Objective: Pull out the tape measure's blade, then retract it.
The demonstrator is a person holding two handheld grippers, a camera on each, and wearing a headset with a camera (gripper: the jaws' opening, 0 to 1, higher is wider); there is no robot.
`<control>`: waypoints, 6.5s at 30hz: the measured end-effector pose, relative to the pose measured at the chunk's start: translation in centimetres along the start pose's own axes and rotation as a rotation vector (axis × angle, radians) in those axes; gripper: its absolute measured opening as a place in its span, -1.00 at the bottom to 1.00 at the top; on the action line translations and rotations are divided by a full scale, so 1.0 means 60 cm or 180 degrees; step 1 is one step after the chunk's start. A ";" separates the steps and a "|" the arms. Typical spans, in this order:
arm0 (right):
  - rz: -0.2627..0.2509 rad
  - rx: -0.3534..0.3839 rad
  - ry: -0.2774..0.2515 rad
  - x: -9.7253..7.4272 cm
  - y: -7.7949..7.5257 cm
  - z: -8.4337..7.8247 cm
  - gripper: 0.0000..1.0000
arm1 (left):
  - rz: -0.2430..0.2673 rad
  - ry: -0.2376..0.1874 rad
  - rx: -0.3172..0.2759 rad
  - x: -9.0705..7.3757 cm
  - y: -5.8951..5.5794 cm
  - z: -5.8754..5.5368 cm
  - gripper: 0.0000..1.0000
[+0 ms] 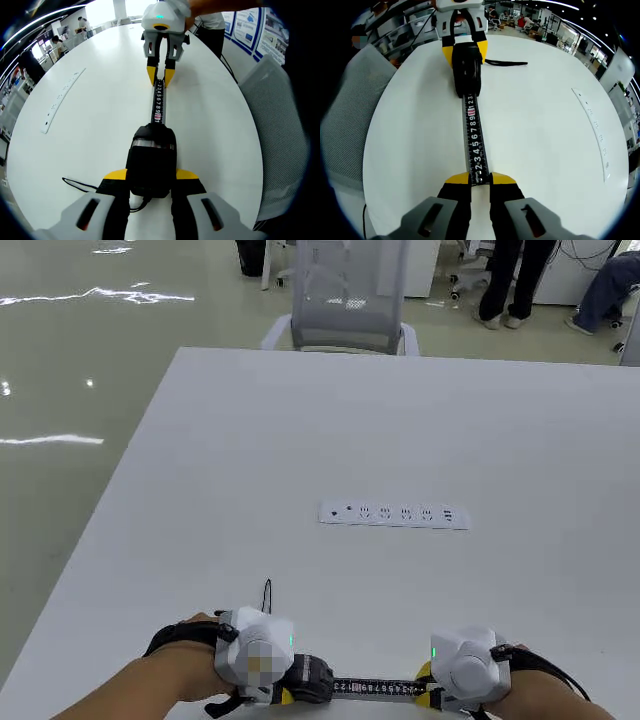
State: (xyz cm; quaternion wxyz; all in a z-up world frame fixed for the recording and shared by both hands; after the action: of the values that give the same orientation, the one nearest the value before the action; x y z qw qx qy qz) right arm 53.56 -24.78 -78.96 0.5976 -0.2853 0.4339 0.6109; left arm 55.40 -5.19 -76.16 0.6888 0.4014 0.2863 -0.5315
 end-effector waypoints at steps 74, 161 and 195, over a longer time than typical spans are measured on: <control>-0.0010 0.0153 0.0210 -0.035 0.011 -0.071 -0.77 | 0.0010 0.0000 -0.0021 -0.001 -0.001 0.000 -0.46; -0.0130 0.0461 0.0221 -0.073 0.018 -0.140 -0.74 | 0.0013 0.0024 -0.0036 0.000 0.000 0.000 -0.46; -0.0703 0.0907 -0.0303 -0.100 -0.007 -0.124 0.88 | -0.0005 0.0041 -0.0010 0.002 0.001 0.000 -0.45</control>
State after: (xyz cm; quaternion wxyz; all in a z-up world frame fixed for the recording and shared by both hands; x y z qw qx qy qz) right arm 53.42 -34.23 -77.26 0.7152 -0.2144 0.4534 0.4868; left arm 55.46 -5.24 -76.23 0.6872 0.4035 0.2919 -0.5289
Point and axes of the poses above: the centre of the closed fingertips' face, and the gripper's own axes: x roughly forward along the fingers, y roughly to its left, z roughly out of its top, the point moved 3 cm from there along -x, roughly backward along the fingers, and after that the axes turned 14 degrees about z, right-handed, at the moved point
